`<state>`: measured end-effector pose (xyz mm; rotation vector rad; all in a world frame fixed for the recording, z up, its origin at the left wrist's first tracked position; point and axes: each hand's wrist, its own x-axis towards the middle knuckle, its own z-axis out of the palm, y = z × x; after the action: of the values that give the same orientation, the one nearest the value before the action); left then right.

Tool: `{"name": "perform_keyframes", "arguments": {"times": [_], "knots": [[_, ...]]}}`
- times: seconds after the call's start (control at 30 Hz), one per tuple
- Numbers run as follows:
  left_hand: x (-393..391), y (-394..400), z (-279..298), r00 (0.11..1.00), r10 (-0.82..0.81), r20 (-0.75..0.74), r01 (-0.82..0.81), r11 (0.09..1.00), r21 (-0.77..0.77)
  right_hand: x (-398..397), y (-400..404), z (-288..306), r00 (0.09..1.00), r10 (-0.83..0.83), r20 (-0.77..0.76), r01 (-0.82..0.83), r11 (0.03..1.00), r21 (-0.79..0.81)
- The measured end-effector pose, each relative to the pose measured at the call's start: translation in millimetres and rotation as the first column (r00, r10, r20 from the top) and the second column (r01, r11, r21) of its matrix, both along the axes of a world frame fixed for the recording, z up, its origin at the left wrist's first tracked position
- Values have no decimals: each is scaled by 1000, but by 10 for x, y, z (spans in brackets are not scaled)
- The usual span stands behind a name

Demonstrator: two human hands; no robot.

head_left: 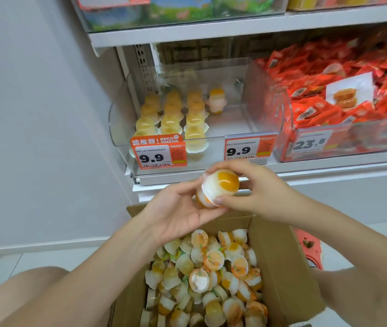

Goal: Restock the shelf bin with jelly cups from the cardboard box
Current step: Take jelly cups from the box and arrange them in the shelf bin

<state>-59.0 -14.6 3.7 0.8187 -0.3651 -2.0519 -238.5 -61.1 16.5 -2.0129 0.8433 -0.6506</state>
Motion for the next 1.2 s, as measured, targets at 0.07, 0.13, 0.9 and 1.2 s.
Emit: {"name": "perform_keyframes", "arguments": {"times": [0.07, 0.13, 0.9, 1.2], "knots": [[21, -38, 1, 999, 43, -23, -44, 999, -26, -9, -78, 57, 1000, 16, 25, -17, 999, 37], [20, -61, 21, 998, 36, -50, -38, 999, -31, -25, -131, 80, 999, 46, 21, -47, 997, 60], [599, -332, 186, -319, 303, 898, 366, 914, -178, 513, -1632, 685, 807, -514, -290, 369, 823, -432], [629, -421, 115, -324, 370, 871, 384, 893, -237, 702, -2290, 39, 807, -462, -368, 382, 884, -271]]}}
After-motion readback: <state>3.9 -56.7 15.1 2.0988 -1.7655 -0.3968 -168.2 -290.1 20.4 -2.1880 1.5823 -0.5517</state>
